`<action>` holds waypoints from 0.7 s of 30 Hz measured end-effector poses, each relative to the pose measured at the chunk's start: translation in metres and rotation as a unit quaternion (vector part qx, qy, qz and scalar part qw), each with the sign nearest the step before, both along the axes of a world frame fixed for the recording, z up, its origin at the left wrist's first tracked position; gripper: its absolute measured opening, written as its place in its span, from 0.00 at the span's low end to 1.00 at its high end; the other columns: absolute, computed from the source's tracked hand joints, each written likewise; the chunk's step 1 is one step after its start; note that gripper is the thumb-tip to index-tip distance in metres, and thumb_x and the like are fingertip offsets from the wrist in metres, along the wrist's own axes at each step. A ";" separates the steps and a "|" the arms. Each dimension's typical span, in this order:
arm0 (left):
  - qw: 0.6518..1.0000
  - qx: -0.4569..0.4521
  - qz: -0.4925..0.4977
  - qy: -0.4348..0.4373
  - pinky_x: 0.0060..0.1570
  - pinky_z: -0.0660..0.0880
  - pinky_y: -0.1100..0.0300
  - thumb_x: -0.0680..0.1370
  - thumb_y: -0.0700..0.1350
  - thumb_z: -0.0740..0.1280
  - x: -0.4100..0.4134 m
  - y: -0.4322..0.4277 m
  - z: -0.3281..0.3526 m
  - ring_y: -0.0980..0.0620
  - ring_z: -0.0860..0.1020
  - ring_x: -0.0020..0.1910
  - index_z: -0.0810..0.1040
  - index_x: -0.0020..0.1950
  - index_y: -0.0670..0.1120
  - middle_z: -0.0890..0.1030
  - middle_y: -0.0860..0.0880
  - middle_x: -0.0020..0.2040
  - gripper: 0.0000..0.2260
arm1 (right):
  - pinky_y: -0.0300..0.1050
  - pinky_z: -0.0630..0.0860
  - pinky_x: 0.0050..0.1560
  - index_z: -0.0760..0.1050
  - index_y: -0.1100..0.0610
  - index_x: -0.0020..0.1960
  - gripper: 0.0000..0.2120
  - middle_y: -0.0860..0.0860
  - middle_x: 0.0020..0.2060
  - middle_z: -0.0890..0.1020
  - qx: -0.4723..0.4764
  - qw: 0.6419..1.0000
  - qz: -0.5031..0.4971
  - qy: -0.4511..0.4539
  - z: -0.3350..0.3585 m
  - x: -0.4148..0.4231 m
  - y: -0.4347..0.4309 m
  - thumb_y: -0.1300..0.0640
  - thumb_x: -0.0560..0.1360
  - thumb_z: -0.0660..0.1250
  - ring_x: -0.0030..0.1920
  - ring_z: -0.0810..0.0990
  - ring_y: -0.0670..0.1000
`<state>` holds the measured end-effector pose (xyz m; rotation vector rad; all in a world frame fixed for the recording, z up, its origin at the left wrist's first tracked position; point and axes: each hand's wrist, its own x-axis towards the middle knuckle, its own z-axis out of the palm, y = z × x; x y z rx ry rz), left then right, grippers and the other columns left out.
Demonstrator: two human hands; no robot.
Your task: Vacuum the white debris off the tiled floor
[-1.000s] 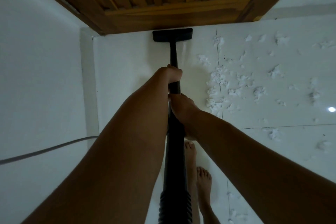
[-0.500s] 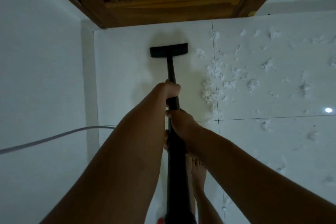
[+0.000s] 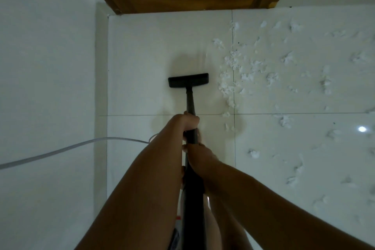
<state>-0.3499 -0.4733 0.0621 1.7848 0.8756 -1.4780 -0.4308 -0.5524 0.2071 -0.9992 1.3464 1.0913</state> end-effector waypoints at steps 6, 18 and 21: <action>1.000 -0.002 0.007 0.015 0.63 0.78 0.42 0.83 0.52 0.60 -0.065 -0.006 0.006 0.40 0.81 0.60 0.62 0.76 0.49 0.79 0.38 0.64 0.22 | 0.14 0.57 0.21 0.65 0.58 0.75 0.19 0.52 0.70 0.70 0.009 0.995 0.070 -0.073 0.113 -0.011 -0.022 0.62 0.85 0.55 0.34 0.76 0.37; 1.000 0.010 -0.003 0.021 0.59 0.81 0.42 0.82 0.52 0.60 -0.072 -0.023 0.026 0.39 0.82 0.58 0.63 0.77 0.46 0.81 0.38 0.60 0.24 | 0.33 0.70 0.18 0.73 0.61 0.66 0.13 0.54 0.37 0.73 0.076 0.988 0.118 -0.059 0.088 -0.042 -0.048 0.58 0.84 0.59 0.30 0.73 0.49; 1.000 0.013 0.005 0.021 0.61 0.80 0.43 0.83 0.51 0.61 -0.076 -0.025 0.027 0.40 0.82 0.59 0.66 0.74 0.43 0.81 0.38 0.60 0.21 | 0.41 0.74 0.27 0.73 0.60 0.65 0.12 0.55 0.39 0.74 0.068 0.990 0.116 -0.051 0.084 -0.047 -0.049 0.57 0.83 0.61 0.32 0.75 0.51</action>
